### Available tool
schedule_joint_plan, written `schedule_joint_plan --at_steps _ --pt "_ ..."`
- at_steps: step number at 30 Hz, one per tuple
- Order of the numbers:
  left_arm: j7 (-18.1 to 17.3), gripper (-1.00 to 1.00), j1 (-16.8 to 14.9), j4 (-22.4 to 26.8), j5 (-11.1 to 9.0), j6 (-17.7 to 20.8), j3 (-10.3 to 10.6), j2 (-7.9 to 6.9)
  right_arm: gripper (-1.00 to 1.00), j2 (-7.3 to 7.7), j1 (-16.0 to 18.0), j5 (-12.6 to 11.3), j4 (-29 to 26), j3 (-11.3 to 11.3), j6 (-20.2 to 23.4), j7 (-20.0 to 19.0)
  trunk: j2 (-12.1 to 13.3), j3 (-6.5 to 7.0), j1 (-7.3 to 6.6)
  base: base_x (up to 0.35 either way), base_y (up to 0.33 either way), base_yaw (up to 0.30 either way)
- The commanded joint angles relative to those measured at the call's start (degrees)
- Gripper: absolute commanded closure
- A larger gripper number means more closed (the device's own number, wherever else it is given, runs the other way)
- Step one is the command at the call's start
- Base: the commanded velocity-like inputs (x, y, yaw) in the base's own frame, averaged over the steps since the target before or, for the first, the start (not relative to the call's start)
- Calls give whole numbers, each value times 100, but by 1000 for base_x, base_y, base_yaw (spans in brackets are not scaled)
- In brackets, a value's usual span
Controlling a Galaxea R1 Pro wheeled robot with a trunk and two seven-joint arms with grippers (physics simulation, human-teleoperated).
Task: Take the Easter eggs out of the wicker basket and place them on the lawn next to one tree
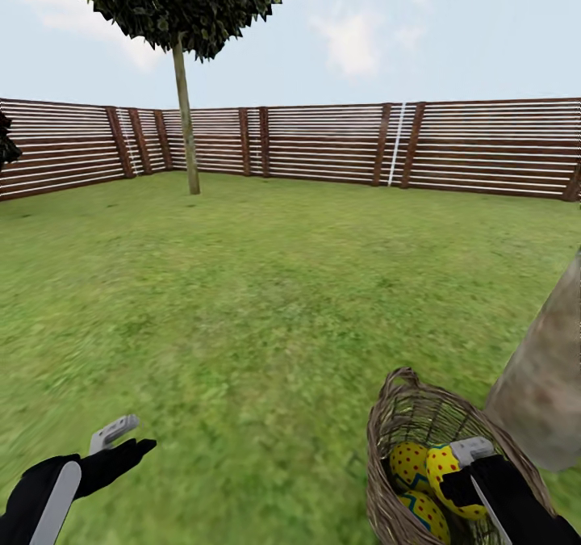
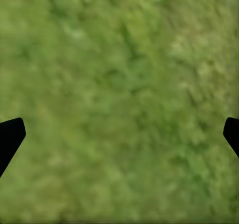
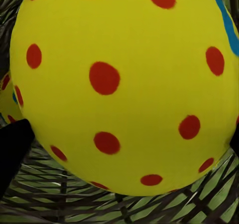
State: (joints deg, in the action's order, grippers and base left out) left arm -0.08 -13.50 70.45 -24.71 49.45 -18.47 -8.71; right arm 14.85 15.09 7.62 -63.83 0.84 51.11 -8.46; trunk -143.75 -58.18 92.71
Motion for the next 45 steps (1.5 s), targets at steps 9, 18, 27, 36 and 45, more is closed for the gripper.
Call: schedule_joint_plan --at_steps 9,18,27,36,45 --pt "-1 -100 -3 -5 -15 29 -7 -1 100 10 3 55 -6 -13 30 -50 10 194 -24 0 0 0" --pt "-1 -100 -3 -5 -25 29 -7 -2 100 9 3 54 -6 -4 30 -50 22 394 -47 0 0 0" --pt "-1 -100 -3 -5 -21 29 -7 23 100 6 3 55 -6 4 39 -50 34 593 -71 -123 38 0" --pt "-3 -100 -3 -20 -8 -163 -7 36 100 -2 3 55 -6 13 39 -50 46 793 -94 -5 0 0" --pt "-10 -100 -3 -93 1 -164 1 45 100 -9 3 55 -6 13 39 -50 252 971 -214 0 0 0"
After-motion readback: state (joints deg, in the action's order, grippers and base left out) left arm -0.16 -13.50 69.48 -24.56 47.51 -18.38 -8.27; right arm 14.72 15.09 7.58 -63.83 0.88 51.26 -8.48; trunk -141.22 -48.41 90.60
